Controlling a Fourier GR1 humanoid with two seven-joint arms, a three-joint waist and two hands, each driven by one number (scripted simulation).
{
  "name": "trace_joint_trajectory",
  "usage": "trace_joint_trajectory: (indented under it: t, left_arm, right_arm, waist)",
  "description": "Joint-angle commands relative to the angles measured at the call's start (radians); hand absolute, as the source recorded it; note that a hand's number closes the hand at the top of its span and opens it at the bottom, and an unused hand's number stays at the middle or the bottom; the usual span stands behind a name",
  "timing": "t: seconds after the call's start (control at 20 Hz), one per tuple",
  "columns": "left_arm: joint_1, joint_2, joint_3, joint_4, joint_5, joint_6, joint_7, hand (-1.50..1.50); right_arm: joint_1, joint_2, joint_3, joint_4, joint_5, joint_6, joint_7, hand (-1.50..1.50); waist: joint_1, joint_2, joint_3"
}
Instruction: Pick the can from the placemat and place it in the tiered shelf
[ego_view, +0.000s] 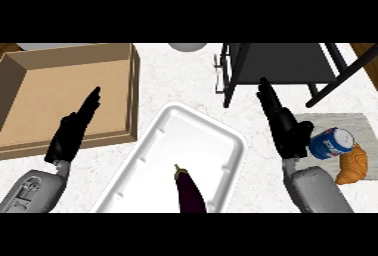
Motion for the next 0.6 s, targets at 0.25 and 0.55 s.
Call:
trace_joint_trajectory:
  t: [0.25,0.55]
  left_arm:
    - [0.190,-0.039,0.148,0.052,0.155,0.064,0.085,0.00]
    - [0.240,-0.070,0.175,-0.012,0.254,0.019,0.145,0.00]
  right_arm:
    - [0.196,-0.279,-0.404,-0.054,0.149,-0.392,0.015,1.50]
    - [0.468,-0.230,-0.542,-0.024,0.077,-0.511,0.148,-1.50]
  waist:
    - [-0.151,-0.041,-0.014]
    - [-0.108,-0.022,-0.004]
